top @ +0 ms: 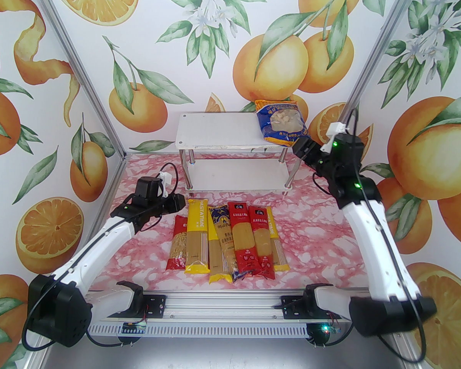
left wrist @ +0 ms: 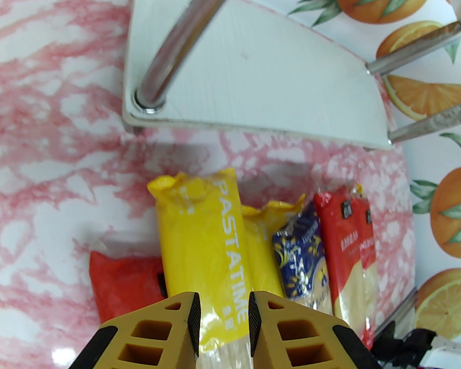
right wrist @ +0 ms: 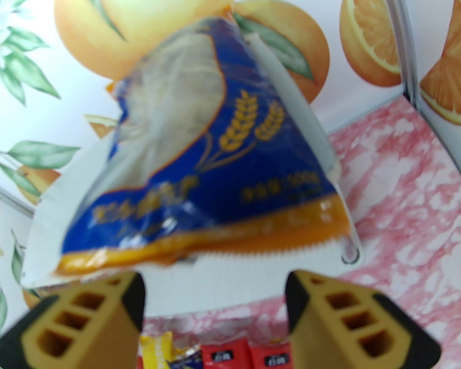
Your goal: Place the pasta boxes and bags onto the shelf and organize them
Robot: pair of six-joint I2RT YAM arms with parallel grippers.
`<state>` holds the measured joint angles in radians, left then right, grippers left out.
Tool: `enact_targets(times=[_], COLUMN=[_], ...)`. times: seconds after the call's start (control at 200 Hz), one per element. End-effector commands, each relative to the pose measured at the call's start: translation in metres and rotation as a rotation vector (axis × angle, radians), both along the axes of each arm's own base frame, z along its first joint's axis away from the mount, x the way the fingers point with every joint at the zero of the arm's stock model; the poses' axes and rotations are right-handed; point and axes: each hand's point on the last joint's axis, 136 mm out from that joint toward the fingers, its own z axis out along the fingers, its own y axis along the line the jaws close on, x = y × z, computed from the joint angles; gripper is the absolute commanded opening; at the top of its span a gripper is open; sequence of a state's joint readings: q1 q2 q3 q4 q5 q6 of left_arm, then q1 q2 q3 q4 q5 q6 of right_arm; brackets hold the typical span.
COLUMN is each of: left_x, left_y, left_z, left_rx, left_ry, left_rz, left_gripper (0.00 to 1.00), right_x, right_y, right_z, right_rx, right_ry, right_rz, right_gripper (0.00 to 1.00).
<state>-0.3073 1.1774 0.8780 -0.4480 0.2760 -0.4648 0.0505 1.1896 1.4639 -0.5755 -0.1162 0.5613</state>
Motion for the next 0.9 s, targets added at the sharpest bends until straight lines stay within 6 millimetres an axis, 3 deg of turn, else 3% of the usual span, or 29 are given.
enact_targets(times=[0.0,0.175,0.39,0.55,0.896], left_x=[-0.020,-0.058,-0.095,-0.102,-0.095], left_y=[-0.008,-0.017,-0.003,-0.002,-0.009], left_z=[-0.004,-0.039,-0.066,-0.069,-0.068], left_rx=[0.048,0.072,0.095,0.069,0.083], left_ry=[0.000,0.121,0.210,0.219,0.206], left_rz=[-0.031,-0.046,0.014,0.036,0.044], left_gripper=[0.30,0.31,0.32,0.32,0.32], right_x=[-0.037,-0.076,-0.116,-0.137,-0.160], right_y=[0.009,0.037,0.089,0.117,0.178], right_z=[-0.014,-0.042,-0.116,-0.173,-0.249], right_rx=[-0.089,-0.200,-0.232,-0.271,-0.307], right_ry=[0.065,0.177,0.366,0.494,0.643], right_rz=[0.070,0.174,0.370,0.452,0.586], right_gripper=[0.65,0.65,0.66,0.66,0.73])
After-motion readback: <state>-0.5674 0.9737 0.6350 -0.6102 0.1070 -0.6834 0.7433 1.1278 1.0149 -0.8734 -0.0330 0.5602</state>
